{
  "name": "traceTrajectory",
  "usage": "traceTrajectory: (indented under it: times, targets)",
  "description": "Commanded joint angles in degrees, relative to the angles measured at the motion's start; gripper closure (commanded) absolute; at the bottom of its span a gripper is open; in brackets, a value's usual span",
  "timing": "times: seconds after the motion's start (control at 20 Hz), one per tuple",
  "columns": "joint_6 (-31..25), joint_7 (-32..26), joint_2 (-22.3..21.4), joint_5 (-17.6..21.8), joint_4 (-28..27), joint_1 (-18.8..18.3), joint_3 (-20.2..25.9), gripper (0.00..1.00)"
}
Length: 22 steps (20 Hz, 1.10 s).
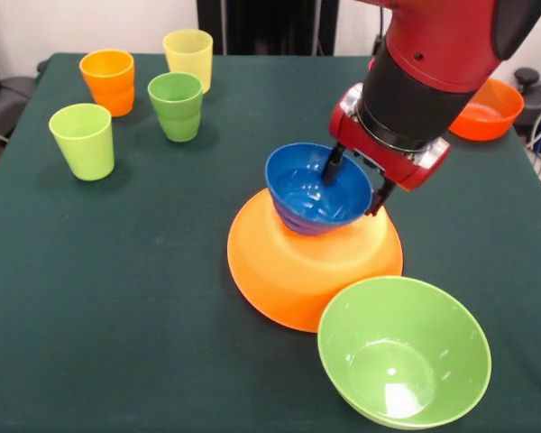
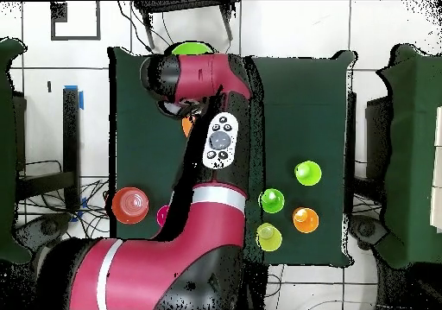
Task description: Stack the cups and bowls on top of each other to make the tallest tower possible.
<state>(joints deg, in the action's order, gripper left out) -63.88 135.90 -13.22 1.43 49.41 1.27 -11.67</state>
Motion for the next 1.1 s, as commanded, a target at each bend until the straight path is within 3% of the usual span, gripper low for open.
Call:
traceTrajectory:
  times: [0.05, 0.6, 1.1]
  targets:
    - [-1.06, 11.65, 0.33, -1.81, 4.39, 1.25, 1.30, 0.00]
    - [-4.79, 9.38, -3.08, -3.82, 6.21, 2.58, -0.02, 0.00]
    - [-9.02, 5.88, -4.71, -3.40, 3.89, 2.56, -1.11, 0.00]
